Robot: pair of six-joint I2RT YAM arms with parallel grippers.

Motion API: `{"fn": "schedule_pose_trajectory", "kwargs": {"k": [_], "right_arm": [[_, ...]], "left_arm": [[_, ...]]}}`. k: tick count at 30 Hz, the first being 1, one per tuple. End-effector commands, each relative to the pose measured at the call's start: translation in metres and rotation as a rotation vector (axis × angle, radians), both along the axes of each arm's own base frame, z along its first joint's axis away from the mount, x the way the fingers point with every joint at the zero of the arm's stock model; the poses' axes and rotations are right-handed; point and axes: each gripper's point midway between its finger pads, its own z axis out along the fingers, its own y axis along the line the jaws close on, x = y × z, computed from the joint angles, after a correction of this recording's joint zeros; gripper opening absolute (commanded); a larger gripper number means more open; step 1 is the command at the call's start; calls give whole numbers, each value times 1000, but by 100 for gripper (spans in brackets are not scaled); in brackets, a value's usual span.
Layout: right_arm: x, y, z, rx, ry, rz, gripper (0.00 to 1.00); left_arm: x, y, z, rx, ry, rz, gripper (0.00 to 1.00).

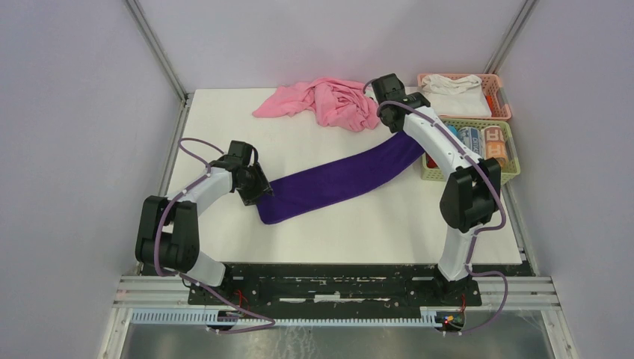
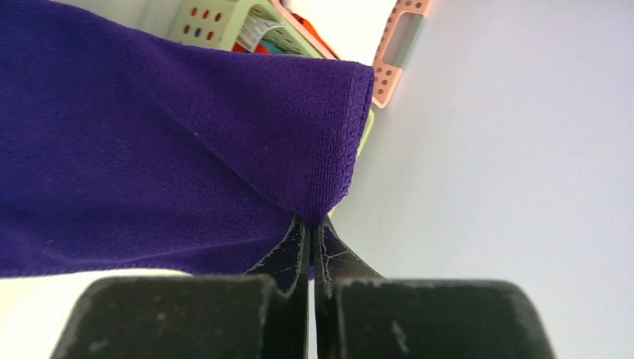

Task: Roll the towels
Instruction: Fold the towel at the center of the board.

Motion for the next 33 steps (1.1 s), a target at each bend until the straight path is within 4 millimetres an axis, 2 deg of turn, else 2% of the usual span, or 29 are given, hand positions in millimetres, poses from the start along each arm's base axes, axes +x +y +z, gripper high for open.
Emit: {"fn": "schedule_pose_trajectory", "kwargs": {"k": [1,9,15,18,25,33], "right_arm": [[6,-23,50,-73,-123,-41,0],[13,-47,52,-132,-130,-90,0],[17,-44,46,-110,-110,-93,0],[12,-22,34,34,-74,-50,0],[-16,55,5,287,57,113,0],[-53,130,-5,492,189,254,0]], "left_arm": [[9,-4,16,-7,-66,-51,58],[8,-10,10,-37,-51,-56,58],[6,-15,4,-68,-37,-58,57],[5,-21,-1,-98,-28,-57,56],[10,-39,-4,-163,-20,-75,52],[9,-39,-18,-146,1,-63,44]]}}
